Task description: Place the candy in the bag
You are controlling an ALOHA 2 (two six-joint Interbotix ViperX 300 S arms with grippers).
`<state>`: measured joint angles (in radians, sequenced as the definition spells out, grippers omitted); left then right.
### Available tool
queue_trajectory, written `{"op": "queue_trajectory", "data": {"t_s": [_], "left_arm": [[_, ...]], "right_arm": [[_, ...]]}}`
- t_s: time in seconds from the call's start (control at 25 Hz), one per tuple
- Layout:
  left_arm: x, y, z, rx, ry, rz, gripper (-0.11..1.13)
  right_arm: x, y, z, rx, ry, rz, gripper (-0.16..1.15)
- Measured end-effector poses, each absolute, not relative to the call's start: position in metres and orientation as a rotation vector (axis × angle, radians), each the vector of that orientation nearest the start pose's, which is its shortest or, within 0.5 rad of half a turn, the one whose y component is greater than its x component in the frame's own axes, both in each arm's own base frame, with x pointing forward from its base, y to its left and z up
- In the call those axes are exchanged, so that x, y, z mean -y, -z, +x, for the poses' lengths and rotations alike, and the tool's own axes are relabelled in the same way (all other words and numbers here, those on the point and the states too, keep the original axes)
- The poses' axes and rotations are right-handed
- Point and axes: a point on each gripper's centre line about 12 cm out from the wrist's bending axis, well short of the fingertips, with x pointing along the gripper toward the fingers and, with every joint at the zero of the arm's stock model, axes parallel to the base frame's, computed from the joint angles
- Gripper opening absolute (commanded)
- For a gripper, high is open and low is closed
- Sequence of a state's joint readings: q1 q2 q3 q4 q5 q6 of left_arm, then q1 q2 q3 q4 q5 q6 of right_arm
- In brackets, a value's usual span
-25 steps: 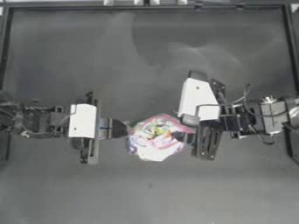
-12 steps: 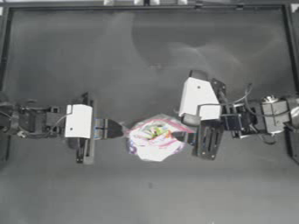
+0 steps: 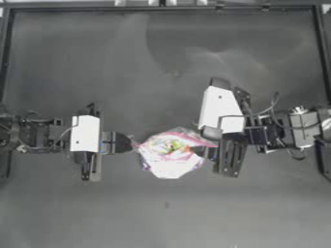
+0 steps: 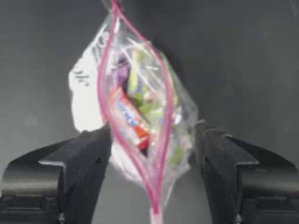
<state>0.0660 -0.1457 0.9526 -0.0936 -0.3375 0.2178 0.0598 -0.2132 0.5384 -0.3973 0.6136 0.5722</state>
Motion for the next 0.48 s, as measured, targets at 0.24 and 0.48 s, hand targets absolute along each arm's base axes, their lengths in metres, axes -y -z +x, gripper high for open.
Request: {"op": "queue_trajectory", "data": {"t_s": [0.24,0.48], "left_arm": [[-0.0249,-0.1650,0.3297,-0.469,-0.063,0.119,0.34],[-0.0241,-0.1684,0.3326,-0.458,-0.061,0.120,0.94]], "right_arm": [[0.0054,-0.2462,0.3509,-0.868,0.260,0.095,0.89],[0.0053,-0.2463,0.3510,-0.866,0.259,0.096,0.89]]}}
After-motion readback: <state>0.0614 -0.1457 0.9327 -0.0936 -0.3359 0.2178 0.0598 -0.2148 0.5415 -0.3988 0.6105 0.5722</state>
